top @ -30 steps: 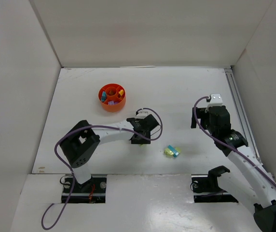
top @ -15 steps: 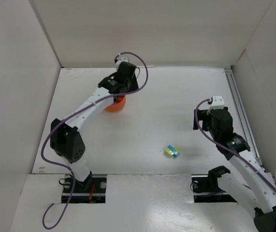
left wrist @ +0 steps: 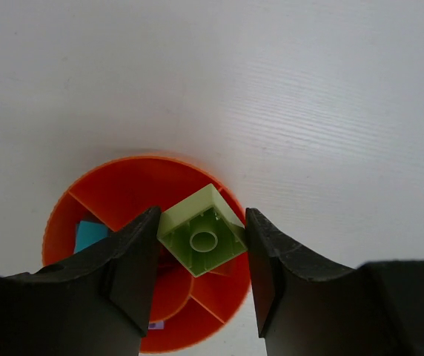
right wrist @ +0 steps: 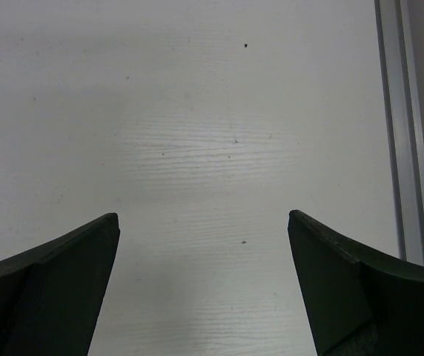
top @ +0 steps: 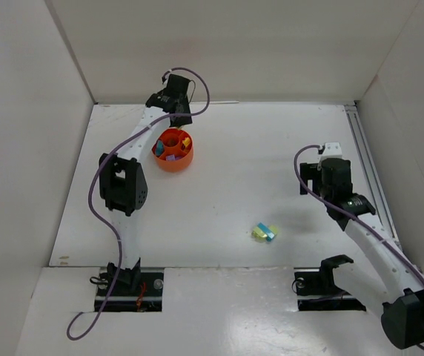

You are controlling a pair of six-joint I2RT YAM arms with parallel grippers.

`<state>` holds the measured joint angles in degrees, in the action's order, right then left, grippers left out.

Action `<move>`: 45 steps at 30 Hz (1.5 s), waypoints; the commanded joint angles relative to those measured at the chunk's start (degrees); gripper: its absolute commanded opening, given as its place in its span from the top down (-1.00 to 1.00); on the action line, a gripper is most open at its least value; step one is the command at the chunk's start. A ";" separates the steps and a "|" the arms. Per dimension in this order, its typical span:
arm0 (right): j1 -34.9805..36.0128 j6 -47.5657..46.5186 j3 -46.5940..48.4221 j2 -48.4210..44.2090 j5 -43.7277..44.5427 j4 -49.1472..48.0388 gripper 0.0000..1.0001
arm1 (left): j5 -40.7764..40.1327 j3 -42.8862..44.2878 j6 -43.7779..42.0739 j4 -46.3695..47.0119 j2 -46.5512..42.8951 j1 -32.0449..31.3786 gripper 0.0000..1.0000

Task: Sort the legos into containers by color

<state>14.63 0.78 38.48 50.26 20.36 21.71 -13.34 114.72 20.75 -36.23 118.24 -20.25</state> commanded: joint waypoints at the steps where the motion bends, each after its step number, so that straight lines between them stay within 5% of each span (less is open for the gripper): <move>1: -2.14 -2.18 3.44 1.85 -1.54 -4.66 -1.00 | 1.12 2.54 -2.64 -2.62 -0.91 2.67 0.40; 36: -6.46 -5.52 5.55 10.12 -6.65 -6.86 -1.00 | 2.09 0.77 -10.38 -2.71 4.55 3.38 -0.01; 45: -6.46 -7.28 5.55 6.61 -10.52 -6.86 -1.00 | 1.57 3.40 -9.77 -2.71 -2.21 3.38 -0.34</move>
<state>8.58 -5.41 41.54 59.46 11.90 17.54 -10.98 114.80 10.83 -38.59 122.78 -16.88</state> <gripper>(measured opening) 0.995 0.657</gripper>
